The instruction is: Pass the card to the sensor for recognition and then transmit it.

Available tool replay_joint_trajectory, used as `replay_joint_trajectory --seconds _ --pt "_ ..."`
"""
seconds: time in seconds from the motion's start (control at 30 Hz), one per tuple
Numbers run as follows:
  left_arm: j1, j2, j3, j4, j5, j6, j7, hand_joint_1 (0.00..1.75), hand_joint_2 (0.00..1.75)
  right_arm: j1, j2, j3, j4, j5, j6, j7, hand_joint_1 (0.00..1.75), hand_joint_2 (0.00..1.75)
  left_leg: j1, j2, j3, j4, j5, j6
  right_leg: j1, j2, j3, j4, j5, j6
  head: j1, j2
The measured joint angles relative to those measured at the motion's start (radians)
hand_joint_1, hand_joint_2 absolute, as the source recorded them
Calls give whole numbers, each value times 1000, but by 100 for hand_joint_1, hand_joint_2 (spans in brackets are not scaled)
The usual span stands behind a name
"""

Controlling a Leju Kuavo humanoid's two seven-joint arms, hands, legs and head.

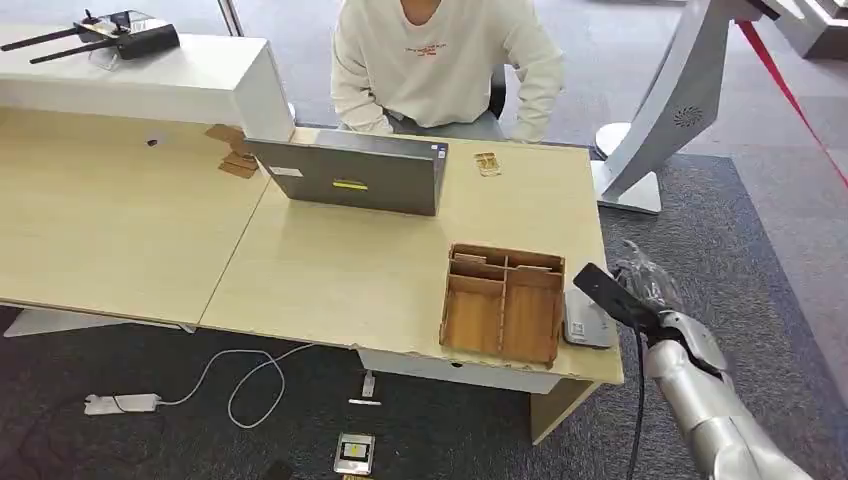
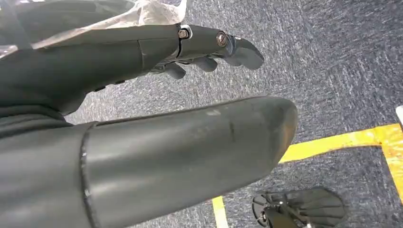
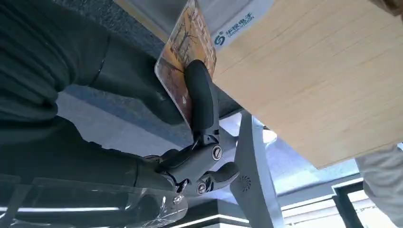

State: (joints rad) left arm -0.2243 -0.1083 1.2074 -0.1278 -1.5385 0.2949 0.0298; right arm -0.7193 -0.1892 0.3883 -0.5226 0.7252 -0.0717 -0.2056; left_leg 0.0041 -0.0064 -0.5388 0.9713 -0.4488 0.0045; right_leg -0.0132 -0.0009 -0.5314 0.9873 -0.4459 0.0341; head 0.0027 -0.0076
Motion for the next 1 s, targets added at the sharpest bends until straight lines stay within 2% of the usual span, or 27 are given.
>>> replay_joint_trajectory --seconds 0.87,1.0 --pt "4 2 0 0 1 -8 3 0 0 22 -6 0 -1 -11 16 -2 175 175 0 0 1 0 0 0 0 0 1 0 0 0 0 0" --pt "5 2 0 0 1 -8 0 0 0 22 -2 0 -1 -8 -18 -1 175 175 0 0 1 0 0 0 0 0 1 0 0 0 0 0"
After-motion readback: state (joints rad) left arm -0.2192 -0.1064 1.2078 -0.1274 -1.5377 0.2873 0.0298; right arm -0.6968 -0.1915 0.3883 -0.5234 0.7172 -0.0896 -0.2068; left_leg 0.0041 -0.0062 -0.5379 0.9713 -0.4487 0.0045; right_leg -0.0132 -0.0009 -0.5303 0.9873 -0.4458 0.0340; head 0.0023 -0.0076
